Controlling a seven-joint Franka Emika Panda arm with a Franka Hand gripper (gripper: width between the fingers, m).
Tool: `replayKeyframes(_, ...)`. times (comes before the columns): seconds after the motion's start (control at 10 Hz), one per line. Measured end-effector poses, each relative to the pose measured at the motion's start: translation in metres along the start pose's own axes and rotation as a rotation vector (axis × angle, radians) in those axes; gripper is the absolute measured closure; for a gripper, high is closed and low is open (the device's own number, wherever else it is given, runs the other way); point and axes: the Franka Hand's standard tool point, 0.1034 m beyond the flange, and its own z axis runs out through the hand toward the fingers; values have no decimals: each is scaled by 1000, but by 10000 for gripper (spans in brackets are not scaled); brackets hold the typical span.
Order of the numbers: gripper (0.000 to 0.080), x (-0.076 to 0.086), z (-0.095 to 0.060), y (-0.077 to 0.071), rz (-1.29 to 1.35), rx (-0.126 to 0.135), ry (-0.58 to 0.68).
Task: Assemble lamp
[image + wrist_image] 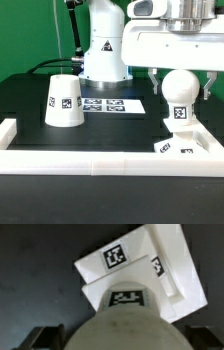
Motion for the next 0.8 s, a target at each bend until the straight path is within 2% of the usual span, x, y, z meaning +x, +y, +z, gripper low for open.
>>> replayKeyframes(0.3,223,-4,0,-2,326,25,-44)
replayKeyframes(0.4,223,-6,-1,-3,446,22,-65)
replayKeyframes(0.6,223,-11,1,-5,591,-9,-109)
replayKeyframes(0.8,223,-12,3,-10,761,-22,-147)
